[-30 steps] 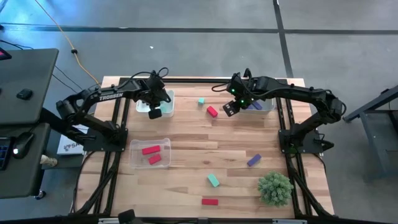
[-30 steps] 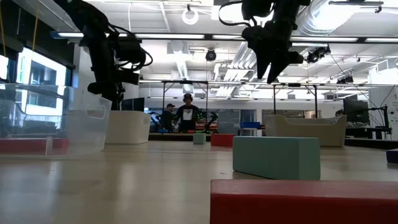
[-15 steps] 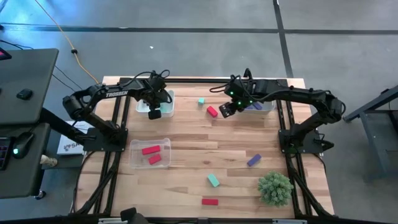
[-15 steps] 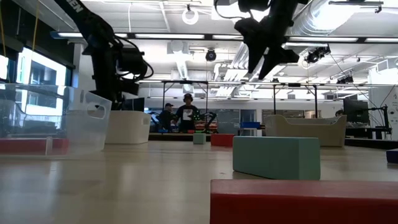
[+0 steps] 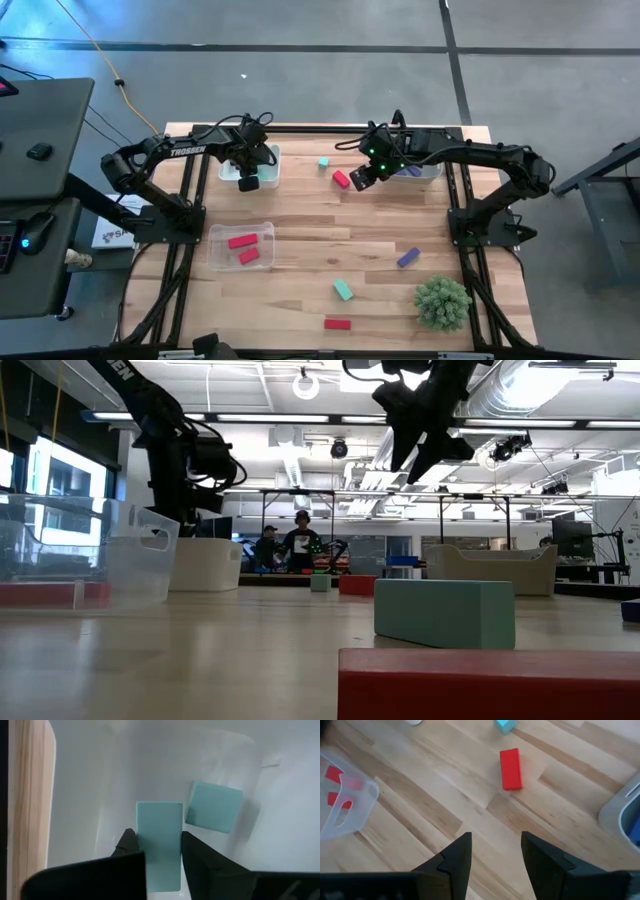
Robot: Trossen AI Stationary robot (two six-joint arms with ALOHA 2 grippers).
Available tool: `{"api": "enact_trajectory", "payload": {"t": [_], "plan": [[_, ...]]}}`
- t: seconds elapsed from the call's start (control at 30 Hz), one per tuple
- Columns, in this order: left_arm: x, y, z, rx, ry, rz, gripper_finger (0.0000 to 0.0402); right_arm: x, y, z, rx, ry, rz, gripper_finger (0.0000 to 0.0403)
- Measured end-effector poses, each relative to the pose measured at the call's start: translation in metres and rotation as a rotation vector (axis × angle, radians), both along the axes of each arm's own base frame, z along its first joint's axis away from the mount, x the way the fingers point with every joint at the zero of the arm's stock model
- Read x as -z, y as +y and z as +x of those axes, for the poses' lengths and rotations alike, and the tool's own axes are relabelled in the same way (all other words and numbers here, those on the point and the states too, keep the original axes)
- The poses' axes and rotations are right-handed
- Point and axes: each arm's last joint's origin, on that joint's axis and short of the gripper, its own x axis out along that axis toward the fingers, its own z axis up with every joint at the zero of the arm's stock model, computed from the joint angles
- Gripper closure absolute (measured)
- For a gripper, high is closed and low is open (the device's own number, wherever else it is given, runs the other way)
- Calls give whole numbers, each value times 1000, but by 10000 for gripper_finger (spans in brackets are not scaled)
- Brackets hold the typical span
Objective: Sort & place blocks by color
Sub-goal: Put the bottom left light blue block into the white bin, then put the top red block into the transparent bin
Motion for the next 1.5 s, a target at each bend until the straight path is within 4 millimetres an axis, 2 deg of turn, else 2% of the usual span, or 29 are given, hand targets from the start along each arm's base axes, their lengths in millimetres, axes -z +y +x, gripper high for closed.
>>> {"api": "enact_trajectory", "payload": {"t": [0.2,0.4,0.53,0.73,0.97,1.13,1.3,1.5], "plan": [[0,0,0,-20,-4,-2,311,-1,-1,1,-17,-9,-38,239],[-7,4,3,-31,-7,18,282,-3,-3,5,-14,-47,-68,207],[-17,7,5,-40,9,45,275,-4,-4,6,0,-51,-127,191],[-34,10,7,-51,25,24,275,-2,-13,11,21,-56,-190,189],[-60,8,6,-87,8,29,275,14,-24,30,-14,-64,-249,190],[-84,3,1,-114,-64,81,275,29,-32,36,-9,-14,-238,190],[-113,-7,-5,-144,-166,144,275,48,-36,45,-18,33,-211,190],[-136,-25,-15,-195,-325,140,275,74,-38,55,-35,99,-176,190]]}}
